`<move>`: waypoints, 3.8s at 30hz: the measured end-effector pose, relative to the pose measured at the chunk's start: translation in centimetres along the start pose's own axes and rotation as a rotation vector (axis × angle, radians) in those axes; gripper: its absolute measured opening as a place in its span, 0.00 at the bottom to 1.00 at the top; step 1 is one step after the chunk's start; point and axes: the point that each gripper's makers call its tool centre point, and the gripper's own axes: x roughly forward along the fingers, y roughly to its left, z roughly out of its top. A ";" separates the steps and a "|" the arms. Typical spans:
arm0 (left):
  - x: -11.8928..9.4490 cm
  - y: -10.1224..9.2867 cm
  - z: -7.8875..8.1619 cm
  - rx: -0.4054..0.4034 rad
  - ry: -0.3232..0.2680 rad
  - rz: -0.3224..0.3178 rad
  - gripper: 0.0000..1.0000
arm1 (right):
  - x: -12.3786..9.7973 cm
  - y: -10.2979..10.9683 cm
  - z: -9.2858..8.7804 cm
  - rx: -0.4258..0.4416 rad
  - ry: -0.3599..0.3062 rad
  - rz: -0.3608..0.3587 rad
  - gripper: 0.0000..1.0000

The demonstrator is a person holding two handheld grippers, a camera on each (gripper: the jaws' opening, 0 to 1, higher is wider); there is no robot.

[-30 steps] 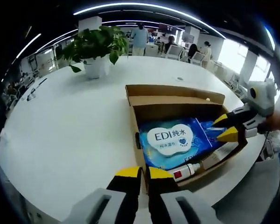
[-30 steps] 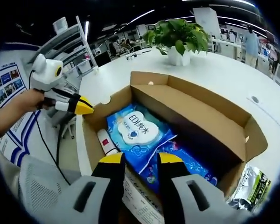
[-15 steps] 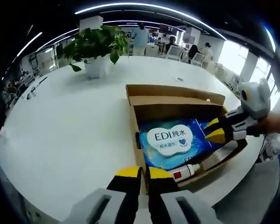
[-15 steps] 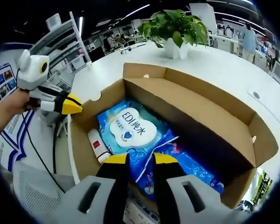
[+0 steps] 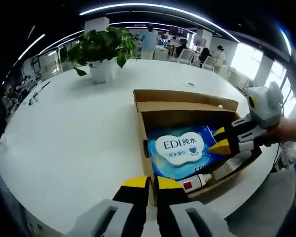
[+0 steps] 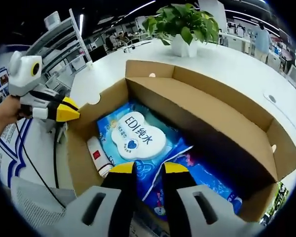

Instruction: Operate the shoe box by opening the lid, removing the specified soft item, and placing it in the target area until the item is outside and the box remains undamaged.

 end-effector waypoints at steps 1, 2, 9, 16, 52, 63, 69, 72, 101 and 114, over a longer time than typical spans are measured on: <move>0.0 0.0 0.0 -0.001 0.000 0.000 0.04 | 0.1 -0.1 -0.1 -0.001 0.003 -0.006 0.15; 0.0 0.0 0.0 -0.002 -0.001 0.000 0.04 | 0.1 -0.4 0.0 -0.011 0.001 -0.021 0.12; 0.0 -0.2 0.1 0.009 0.001 0.009 0.04 | -0.2 -1.0 0.0 0.009 0.005 -0.039 0.04; -0.1 -0.4 0.1 0.007 0.005 0.017 0.04 | -1.3 -0.8 0.6 0.083 -0.021 -0.041 0.02; -1.1 -2.6 3.1 0.094 0.002 0.008 0.14 | -8.0 -3.0 0.8 0.202 -0.137 -0.157 0.00; 1.4 -5.2 2.2 0.143 0.069 -0.064 0.22 | -8.2 -4.0 -0.7 0.228 -0.135 -0.171 0.00; 3.3 -6.4 1.6 0.172 0.116 -0.104 0.26 | -8.2 -4.5 -1.5 0.241 -0.124 -0.174 0.00; 4.2 -6.3 1.4 0.180 0.127 -0.103 0.28 | -8.1 -4.9 -2.0 0.254 -0.122 -0.176 0.00; 7.8 -9.8 -0.8 -0.140 0.257 -0.297 0.15 | -7.6 -5.7 -3.2 0.250 -0.117 -0.165 0.00; 7.0 -9.8 0.1 -0.111 0.209 -0.277 0.04 | -7.9 -5.6 -3.1 0.307 -0.126 -0.152 0.00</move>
